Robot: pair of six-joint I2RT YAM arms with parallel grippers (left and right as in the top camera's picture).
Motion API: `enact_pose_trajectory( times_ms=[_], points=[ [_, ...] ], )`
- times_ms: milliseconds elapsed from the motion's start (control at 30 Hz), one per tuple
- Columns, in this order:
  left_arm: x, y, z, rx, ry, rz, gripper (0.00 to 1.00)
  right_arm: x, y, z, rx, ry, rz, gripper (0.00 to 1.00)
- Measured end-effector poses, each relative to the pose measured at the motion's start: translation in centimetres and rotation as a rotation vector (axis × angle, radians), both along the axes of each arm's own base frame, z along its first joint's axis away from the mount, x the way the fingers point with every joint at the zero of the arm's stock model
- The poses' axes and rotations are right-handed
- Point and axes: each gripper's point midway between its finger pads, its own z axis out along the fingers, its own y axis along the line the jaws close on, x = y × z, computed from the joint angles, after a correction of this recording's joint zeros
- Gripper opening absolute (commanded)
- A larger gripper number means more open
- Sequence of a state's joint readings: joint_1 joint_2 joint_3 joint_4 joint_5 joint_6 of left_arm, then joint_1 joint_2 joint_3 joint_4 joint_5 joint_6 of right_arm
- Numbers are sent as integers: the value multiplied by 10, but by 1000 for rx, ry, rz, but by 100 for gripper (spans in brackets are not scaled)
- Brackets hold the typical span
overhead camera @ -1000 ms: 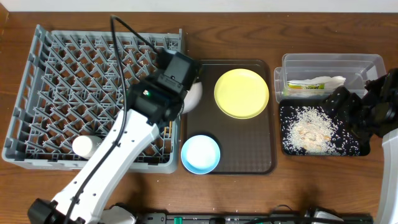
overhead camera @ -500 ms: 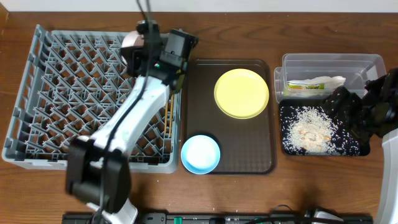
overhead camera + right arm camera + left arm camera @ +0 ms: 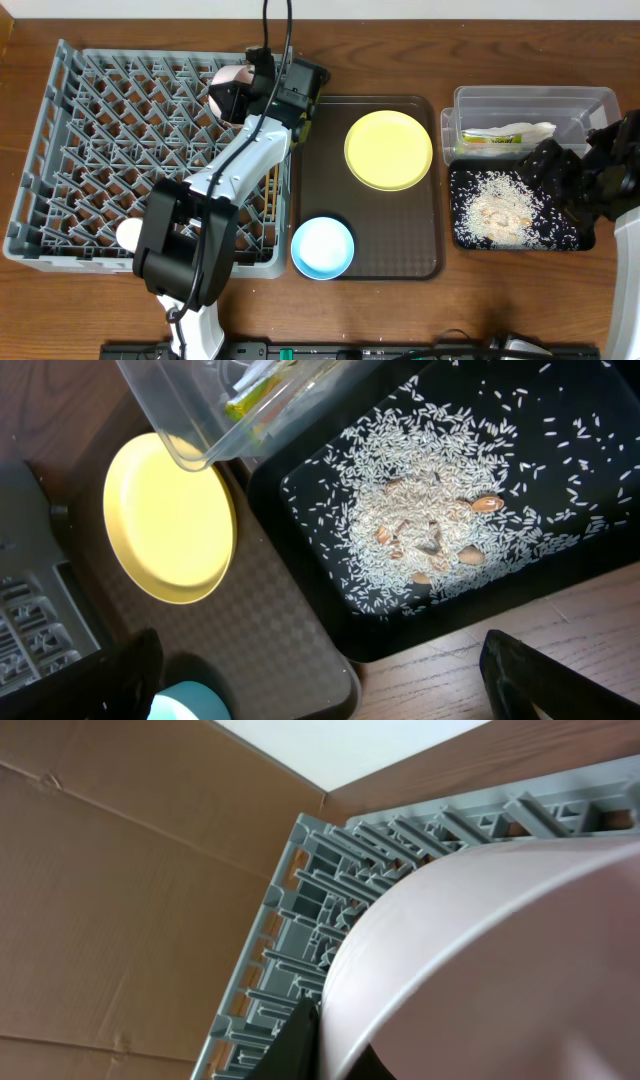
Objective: Sort waste into correct bins and load items into the dishwasher
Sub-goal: 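Carry the white bowl with the left gripper into the rack's top edge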
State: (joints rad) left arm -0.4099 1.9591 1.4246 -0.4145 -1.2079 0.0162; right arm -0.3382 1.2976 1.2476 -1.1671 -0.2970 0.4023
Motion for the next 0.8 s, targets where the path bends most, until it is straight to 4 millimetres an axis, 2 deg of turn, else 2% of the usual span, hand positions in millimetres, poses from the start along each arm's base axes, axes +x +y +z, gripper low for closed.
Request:
enact_pose_trajectory(
  times_ms=[267,667,800],
  points=[
    [-3,-5,3,30,2,-3,8,0,0,0,0,0,0,99],
    [0,10,4,22,-17,30,8,0,0,0,0,0,0,99],
    [-1,9,-2,11,16,17,9,0,0,0,0,0,0,99]
  ],
)
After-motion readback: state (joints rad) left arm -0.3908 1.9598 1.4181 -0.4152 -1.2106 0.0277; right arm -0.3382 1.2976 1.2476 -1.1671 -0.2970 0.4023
